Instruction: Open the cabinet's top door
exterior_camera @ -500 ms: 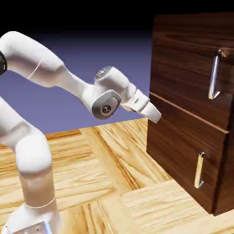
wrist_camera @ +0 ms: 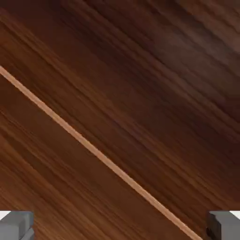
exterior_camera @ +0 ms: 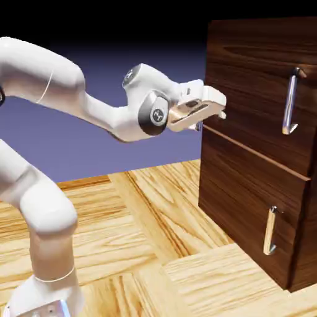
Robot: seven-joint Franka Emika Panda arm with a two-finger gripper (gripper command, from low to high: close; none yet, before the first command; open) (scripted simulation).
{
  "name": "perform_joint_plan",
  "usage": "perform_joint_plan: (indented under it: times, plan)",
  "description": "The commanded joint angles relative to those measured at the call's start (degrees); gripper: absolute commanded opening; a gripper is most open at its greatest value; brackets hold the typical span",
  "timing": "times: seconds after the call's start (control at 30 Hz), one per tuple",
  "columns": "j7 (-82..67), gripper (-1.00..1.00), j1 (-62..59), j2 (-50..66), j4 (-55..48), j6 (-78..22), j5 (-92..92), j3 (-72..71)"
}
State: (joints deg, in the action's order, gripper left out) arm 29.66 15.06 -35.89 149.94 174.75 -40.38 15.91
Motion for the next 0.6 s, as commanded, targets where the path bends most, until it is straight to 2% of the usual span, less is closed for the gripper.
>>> perform_joint_plan:
  times: [0.0, 0.57]
  plan:
    - [-0.8, 0.00, 0.9, -0.2, -0.7, 0.0, -2.5, 1.0]
    - [-14.2, 0.00, 16.0, -3.6, -12.3, 0.8, -44.9, 17.7]
